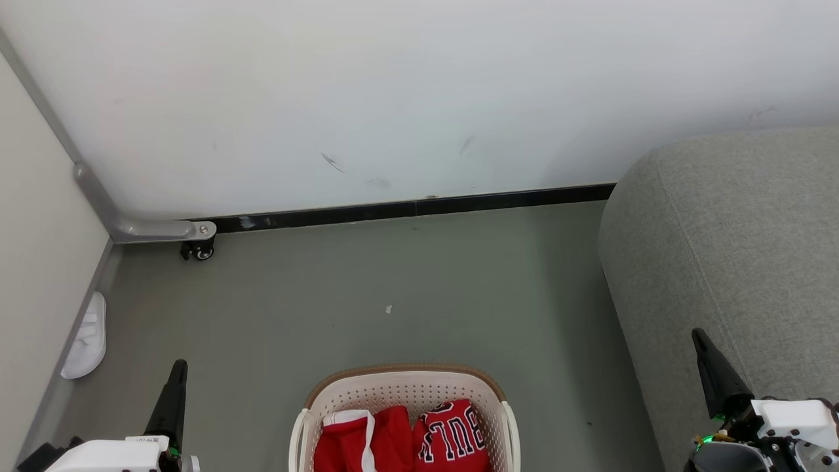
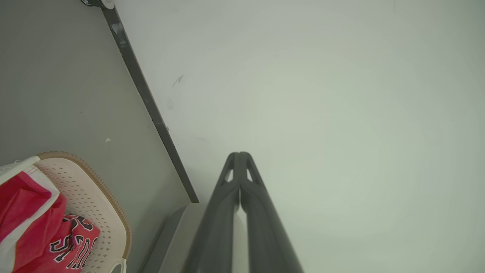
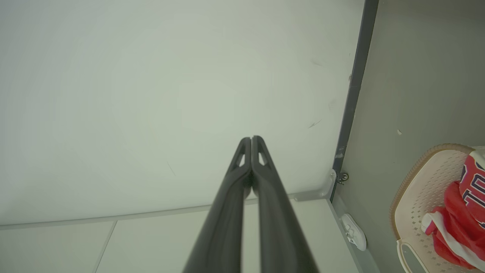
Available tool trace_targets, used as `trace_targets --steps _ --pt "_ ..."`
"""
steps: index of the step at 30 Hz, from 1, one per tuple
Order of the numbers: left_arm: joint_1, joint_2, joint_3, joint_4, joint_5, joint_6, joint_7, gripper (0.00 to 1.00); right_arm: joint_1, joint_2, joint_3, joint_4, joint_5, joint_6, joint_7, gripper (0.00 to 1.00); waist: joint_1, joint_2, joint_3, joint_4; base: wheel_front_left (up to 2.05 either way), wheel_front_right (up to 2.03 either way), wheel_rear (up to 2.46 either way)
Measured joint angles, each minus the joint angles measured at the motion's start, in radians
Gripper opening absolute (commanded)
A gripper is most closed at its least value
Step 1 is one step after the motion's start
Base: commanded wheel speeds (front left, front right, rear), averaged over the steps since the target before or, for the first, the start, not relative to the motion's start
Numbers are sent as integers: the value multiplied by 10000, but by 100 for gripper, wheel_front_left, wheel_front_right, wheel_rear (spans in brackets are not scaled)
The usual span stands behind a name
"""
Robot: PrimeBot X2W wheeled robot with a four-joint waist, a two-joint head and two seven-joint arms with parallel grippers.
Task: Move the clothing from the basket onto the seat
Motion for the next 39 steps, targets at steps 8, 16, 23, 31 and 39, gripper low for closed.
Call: trace_targets --steps 8,16,23,31,39 --pt "0 0 0 0 0 0 0 0 0 0 -2 0 0 0 0 0 0 0 0 0 0 0 0" --pt "0 0 0 0 0 0 0 0 0 2 -2 0 0 0 0 0 0 0 0 0 0 0 0" --pt "0 0 0 0 0 0 0 0 0 2 -4 0 0 0 0 0 0 0 0 0 0 0 0" --pt "0 0 0 0 0 0 0 0 0 4 -4 0 -29 0 2 0 0 0 0 0 0 0 0" --pt "0 0 0 0 0 0 0 0 0 6 -6 0 -40 0 2 0 0 0 0 0 0 0 0"
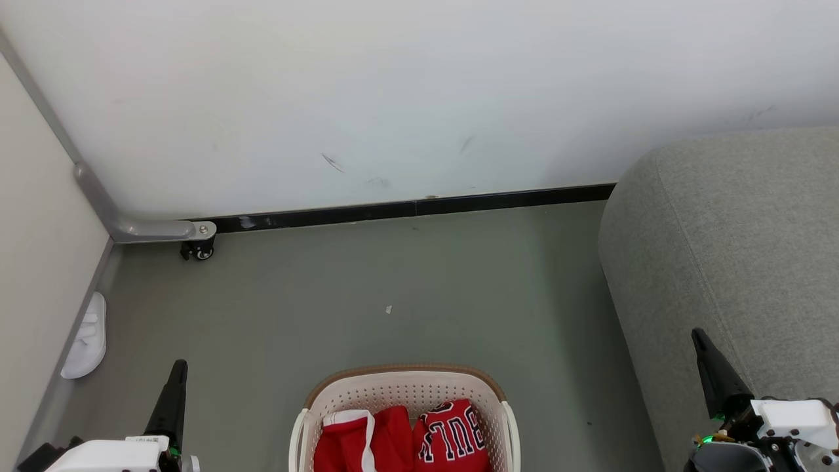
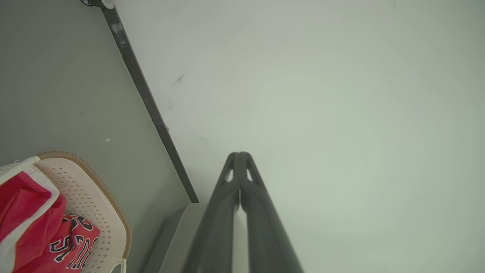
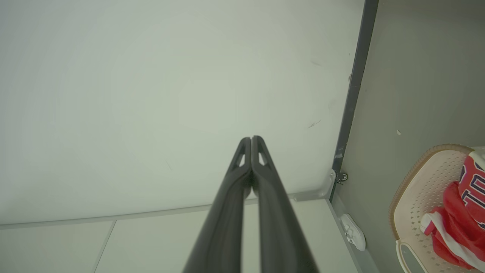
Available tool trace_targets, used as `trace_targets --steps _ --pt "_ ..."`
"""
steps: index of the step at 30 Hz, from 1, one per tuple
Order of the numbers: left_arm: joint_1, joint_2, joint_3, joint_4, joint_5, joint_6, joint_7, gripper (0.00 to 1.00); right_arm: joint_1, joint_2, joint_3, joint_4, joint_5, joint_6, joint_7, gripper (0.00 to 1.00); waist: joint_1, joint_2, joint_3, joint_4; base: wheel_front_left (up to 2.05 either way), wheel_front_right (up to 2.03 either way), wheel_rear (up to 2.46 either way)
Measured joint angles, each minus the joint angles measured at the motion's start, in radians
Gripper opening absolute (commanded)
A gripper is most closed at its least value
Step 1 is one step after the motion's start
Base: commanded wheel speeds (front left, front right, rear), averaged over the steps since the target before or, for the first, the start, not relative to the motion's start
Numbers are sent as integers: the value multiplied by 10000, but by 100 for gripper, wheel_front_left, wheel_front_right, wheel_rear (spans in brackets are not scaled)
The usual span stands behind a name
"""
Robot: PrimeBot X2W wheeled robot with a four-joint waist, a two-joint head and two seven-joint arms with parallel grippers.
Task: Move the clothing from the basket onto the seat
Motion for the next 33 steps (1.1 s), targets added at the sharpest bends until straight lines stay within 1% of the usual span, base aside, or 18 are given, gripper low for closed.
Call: trace_targets --steps 4,5,12,27,30,33 --pt "0 0 0 0 0 0 0 0 0 2 -2 0 0 0 0 0 0 0 0 0 0 0 0" --pt "0 0 0 0 0 0 0 100 0 2 -2 0 0 0 0 100 0 0 0 0 0 0 0" --pt "409 -290 -56 504 4 27 -2 100 490 261 58 454 2 0 -4 100 0 0 1 0 0 0 0" --pt "415 -272 -190 242 211 25 -458 100 450 249 207 121 -98 0 -226 100 2 0 16 3 0 0 0" --pt "412 -267 -228 176 284 25 -543 100 436 247 318 -8 -113 0 -247 100 7 0 15 5 0 0 0" --pt "407 -257 -274 84 407 25 -631 100 434 242 343 -59 -159 0 -316 100 24 0 11 6 0 0 0"
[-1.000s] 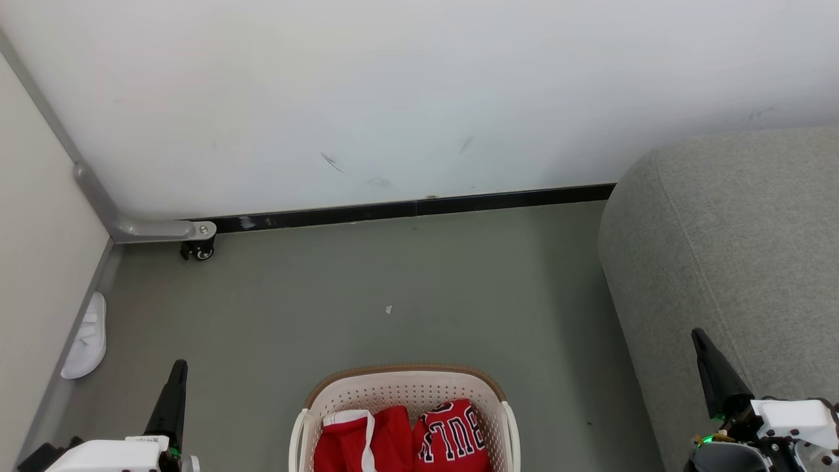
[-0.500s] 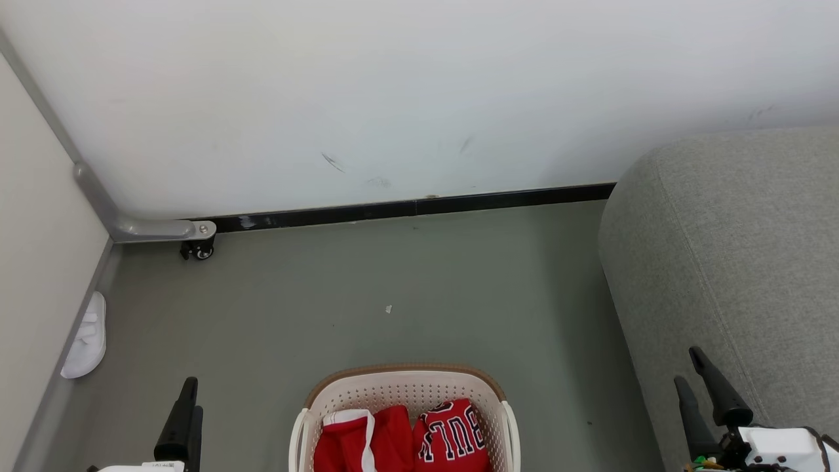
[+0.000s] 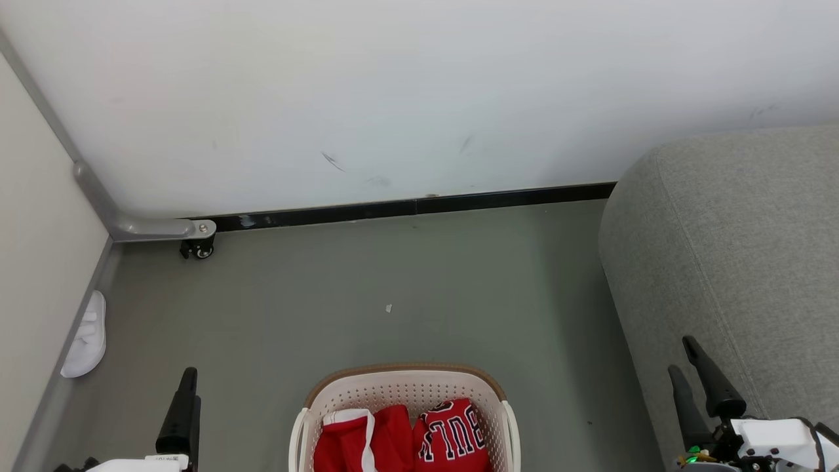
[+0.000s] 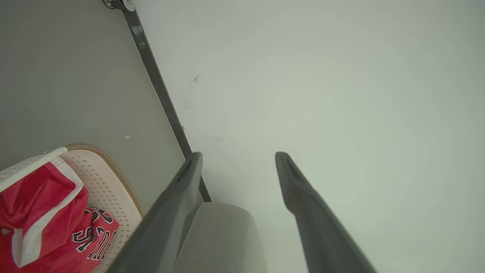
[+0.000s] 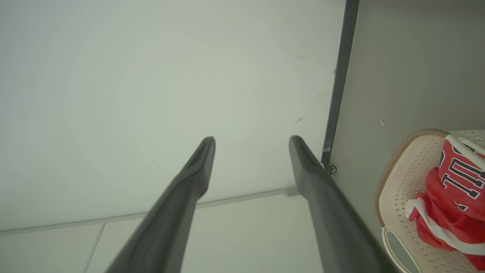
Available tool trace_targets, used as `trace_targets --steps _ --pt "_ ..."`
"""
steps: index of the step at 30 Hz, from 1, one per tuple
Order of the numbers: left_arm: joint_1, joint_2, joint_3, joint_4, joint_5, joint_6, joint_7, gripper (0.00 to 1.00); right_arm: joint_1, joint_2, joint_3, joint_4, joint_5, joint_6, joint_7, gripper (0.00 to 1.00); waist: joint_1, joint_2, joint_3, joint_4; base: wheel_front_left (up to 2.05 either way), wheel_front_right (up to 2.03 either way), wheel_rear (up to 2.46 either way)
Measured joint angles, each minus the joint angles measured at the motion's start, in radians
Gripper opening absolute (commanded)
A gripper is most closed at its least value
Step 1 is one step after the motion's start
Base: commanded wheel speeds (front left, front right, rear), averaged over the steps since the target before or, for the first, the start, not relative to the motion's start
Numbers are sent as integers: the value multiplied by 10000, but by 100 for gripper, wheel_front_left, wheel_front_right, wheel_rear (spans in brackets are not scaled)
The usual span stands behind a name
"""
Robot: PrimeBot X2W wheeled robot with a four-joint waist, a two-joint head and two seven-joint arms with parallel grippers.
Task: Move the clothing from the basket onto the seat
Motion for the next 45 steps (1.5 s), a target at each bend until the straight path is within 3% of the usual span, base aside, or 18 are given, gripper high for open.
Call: trace_targets --steps 13,21,27,40,45 --pt "-157 142 -228 -382 650 -8 -529 100 -47 -92 261 -468 -441 0 -391 100 113 0 -82 -1 0 0 0" --pt "-157 309 -407 -502 1275 -8 -848 100 -253 -274 512 -646 -1041 0 -742 100 149 0 -152 -2 0 0 0" --pt "-157 610 -556 -600 2027 -10 -1104 100 -260 -675 849 -755 -1879 0 -1068 100 143 0 -178 2 0 0 0" --pt "-157 895 -767 -826 3923 -12 -1584 100 -426 -1290 1645 -982 -3653 0 -1684 100 35 0 -123 4 0 0 0" --pt "-160 1014 -796 -1018 5141 -12 -1760 100 -432 -1455 1789 -993 -4399 0 -1898 100 6 0 -79 1 0 0 0"
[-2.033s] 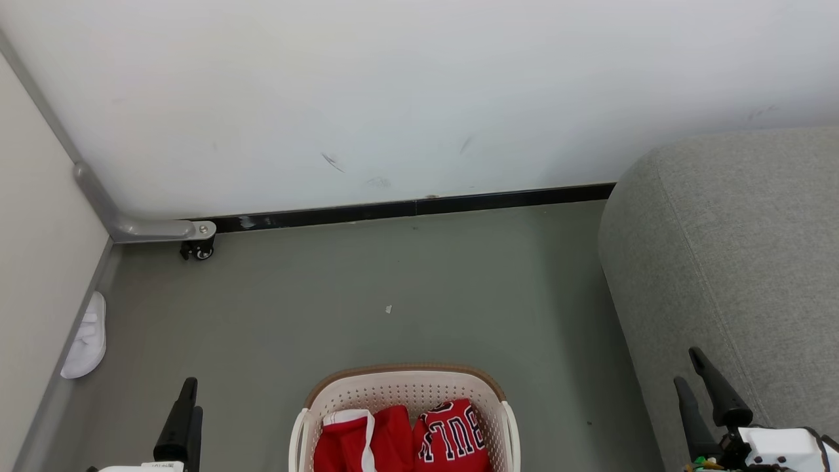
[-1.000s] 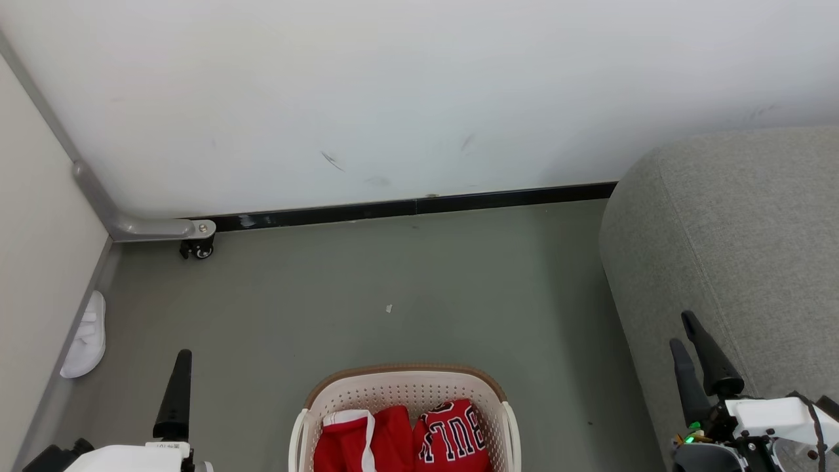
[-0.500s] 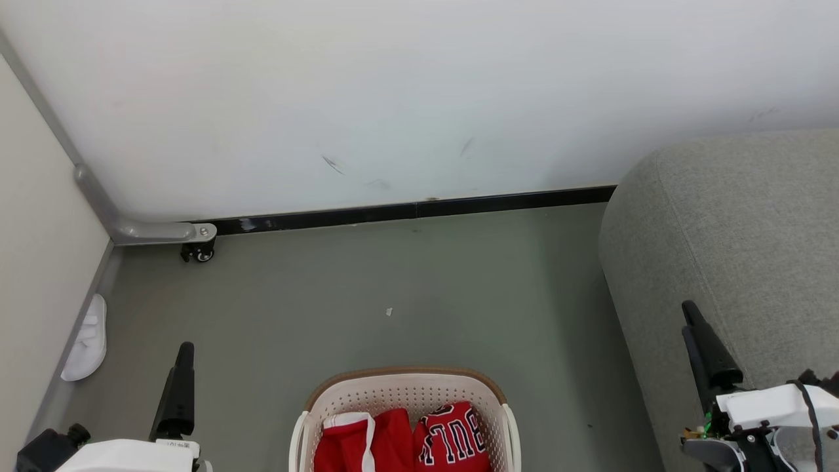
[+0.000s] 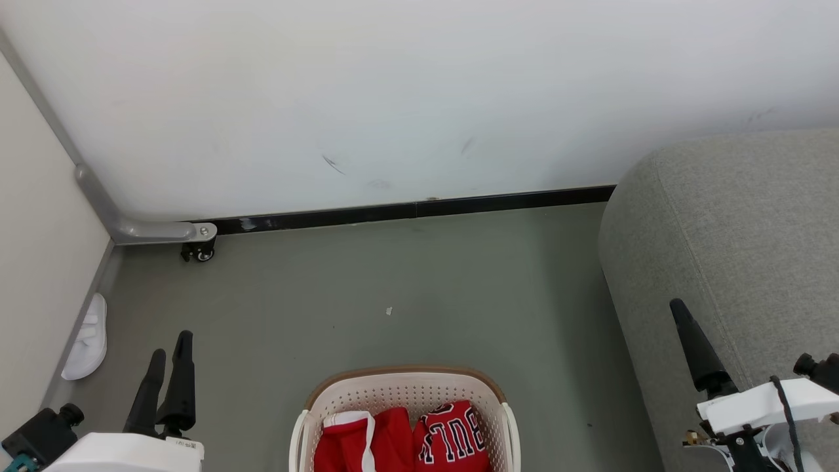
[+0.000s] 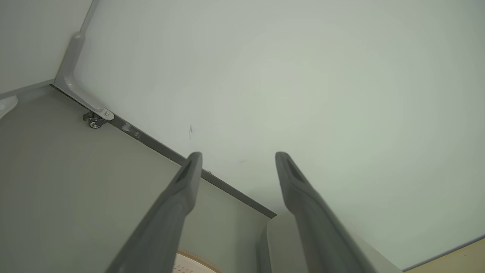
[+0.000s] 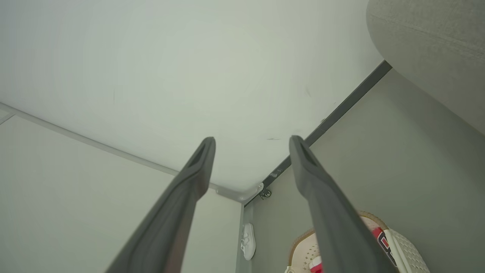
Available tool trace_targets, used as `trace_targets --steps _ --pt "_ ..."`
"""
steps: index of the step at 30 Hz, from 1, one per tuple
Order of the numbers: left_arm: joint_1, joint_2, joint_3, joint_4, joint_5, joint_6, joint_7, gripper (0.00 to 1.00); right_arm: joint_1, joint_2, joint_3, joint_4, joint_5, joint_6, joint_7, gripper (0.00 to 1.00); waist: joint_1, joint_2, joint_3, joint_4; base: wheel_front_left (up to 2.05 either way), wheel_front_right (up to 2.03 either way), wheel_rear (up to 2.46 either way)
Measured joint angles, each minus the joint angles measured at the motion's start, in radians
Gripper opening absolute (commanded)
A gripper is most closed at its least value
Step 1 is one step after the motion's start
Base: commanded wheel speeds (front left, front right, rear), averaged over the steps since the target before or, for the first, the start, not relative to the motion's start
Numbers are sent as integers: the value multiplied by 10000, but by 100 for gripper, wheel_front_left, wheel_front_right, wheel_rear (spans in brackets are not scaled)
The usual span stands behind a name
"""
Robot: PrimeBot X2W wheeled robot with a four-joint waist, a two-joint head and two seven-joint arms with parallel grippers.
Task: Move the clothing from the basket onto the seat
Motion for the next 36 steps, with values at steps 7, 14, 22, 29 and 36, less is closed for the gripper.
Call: trace_targets --steps 7,14,22,29,36 --pt "-7 59 -42 -288 1377 6 -251 100 -260 -349 228 -27 -1434 0 -226 100 -16 0 76 -6 0 0 0" --pt "-12 84 -111 -510 2800 65 -468 100 -400 -460 387 -213 -2907 0 -500 100 -20 0 139 -20 0 0 0" --pt "-12 58 -117 -635 4263 270 -794 100 -407 -646 535 -280 -5043 0 -757 100 -23 0 170 -29 0 0 0" --pt "-10 81 -128 -627 5497 454 -1057 100 -408 -654 470 -286 -6853 2 -993 100 -23 0 212 -20 0 0 0" --pt "-10 19 -226 -577 6458 504 -1231 100 -410 -512 468 -290 -8075 2 -1191 100 -23 0 260 8 0 0 0"
